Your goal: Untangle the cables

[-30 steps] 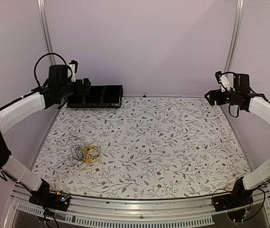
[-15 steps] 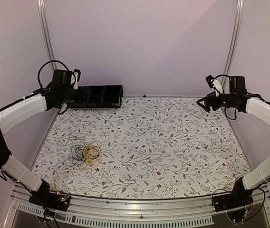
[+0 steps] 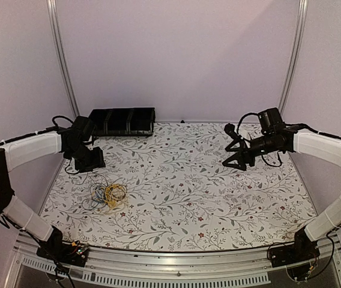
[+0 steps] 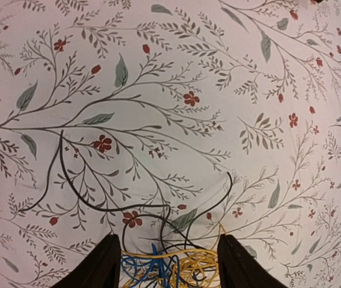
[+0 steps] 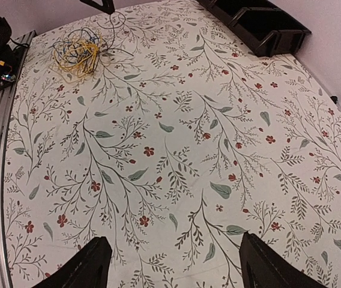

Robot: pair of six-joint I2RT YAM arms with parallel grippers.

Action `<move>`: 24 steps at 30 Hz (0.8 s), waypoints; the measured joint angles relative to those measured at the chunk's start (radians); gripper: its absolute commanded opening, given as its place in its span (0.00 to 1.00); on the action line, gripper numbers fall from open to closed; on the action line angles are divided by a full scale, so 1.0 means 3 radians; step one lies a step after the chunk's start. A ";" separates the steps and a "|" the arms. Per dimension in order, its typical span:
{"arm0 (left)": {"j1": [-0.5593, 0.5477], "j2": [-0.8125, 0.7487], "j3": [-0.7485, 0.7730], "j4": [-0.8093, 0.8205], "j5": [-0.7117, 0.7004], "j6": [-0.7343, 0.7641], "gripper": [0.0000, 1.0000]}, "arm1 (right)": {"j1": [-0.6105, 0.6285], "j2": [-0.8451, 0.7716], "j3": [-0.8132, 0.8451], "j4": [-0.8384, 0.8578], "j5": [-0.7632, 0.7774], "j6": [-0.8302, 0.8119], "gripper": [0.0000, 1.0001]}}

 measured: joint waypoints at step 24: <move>0.0440 0.0668 0.0089 0.0336 0.0118 -0.1368 0.00 | 0.0144 0.0172 0.0056 -0.0048 -0.0089 -0.0010 0.76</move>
